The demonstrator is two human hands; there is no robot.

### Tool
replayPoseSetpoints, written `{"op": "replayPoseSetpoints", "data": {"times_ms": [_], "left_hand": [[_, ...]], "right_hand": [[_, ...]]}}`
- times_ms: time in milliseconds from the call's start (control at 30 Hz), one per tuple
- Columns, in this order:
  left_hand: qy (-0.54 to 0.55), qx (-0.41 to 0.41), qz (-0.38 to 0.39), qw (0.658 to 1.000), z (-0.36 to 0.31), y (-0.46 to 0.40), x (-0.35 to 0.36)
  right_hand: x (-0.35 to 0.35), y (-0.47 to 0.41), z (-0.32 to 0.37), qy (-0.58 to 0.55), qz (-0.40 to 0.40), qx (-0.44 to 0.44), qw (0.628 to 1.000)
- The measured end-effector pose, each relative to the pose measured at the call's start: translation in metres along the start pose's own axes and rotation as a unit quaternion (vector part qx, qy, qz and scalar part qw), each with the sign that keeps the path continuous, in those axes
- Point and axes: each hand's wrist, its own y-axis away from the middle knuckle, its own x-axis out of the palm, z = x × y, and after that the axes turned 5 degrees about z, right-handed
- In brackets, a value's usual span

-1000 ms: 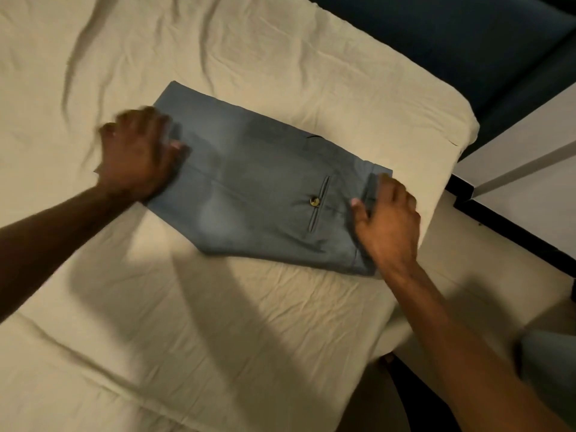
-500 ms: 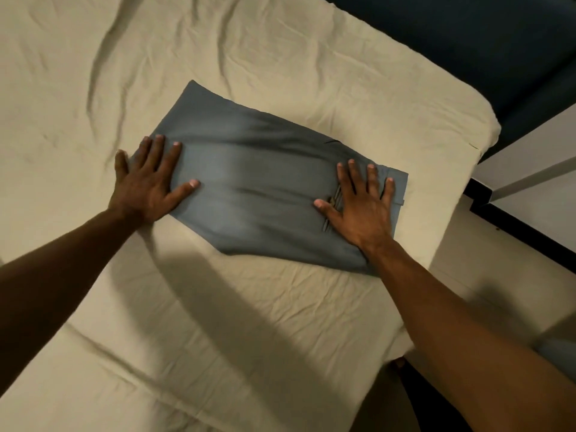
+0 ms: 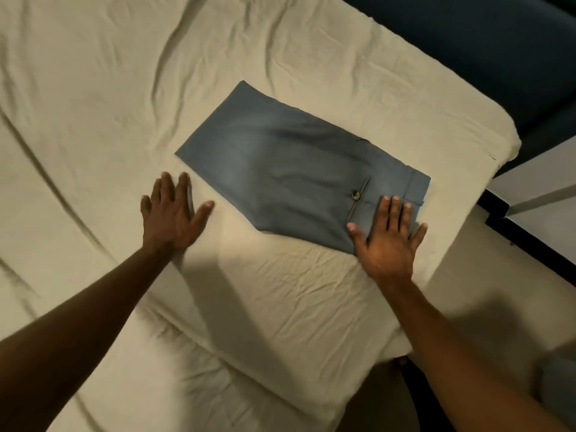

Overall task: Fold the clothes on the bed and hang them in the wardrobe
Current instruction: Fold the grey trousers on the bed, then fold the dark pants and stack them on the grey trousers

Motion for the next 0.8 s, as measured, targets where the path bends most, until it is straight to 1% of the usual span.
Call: {"op": "replayPoseSetpoints", "data": {"times_ms": [67, 100, 167, 233, 300, 367, 433, 500, 567, 633, 733, 800], "left_hand": [[0.026, 0.002, -0.002, 1.000, 0.011, 0.045, 0.006], [0.038, -0.002, 0.002, 0.999, 0.016, 0.067, 0.008], [0.043, 0.000, 0.026, 0.999, 0.030, 0.110, 0.009], [0.039, 0.006, 0.056, 0.998, 0.043, 0.147, 0.010], [0.061, -0.013, 0.068, 0.996, 0.059, 0.185, 0.006], [0.091, -0.038, 0.069, 0.993, 0.075, 0.223, 0.003], [0.106, -0.059, 0.061, 0.991, 0.099, 0.268, -0.003], [0.126, -0.078, 0.060, 0.987, 0.127, 0.318, -0.010], [0.159, -0.099, 0.067, 0.980, 0.153, 0.368, -0.020], [0.200, -0.130, 0.065, 0.969, 0.183, 0.422, -0.032], [0.244, -0.186, 0.021, 0.952, 0.230, 0.497, -0.041], [0.254, -0.226, -0.013, 0.940, 0.263, 0.544, -0.044]], "right_hand": [[0.010, 0.041, 0.012, -0.020, -0.002, 0.030, 0.999], [0.014, 0.062, 0.016, -0.039, 0.010, 0.057, 0.998], [0.020, 0.101, 0.025, -0.080, 0.046, 0.117, 0.989], [0.022, 0.138, 0.033, -0.087, 0.093, 0.162, 0.978], [0.018, 0.174, 0.046, -0.061, 0.148, 0.150, 0.976], [0.013, 0.206, 0.068, -0.029, 0.165, 0.083, 0.982], [0.010, 0.242, 0.099, -0.010, 0.158, -0.005, 0.987], [0.008, 0.280, 0.133, -0.004, 0.162, -0.080, 0.984], [0.002, 0.318, 0.169, 0.015, 0.169, -0.134, 0.976], [0.000, 0.359, 0.209, 0.037, 0.176, -0.200, 0.963], [0.007, 0.422, 0.261, 0.067, 0.210, -0.282, 0.934], [0.014, 0.463, 0.295, 0.078, 0.211, -0.349, 0.910]]}}
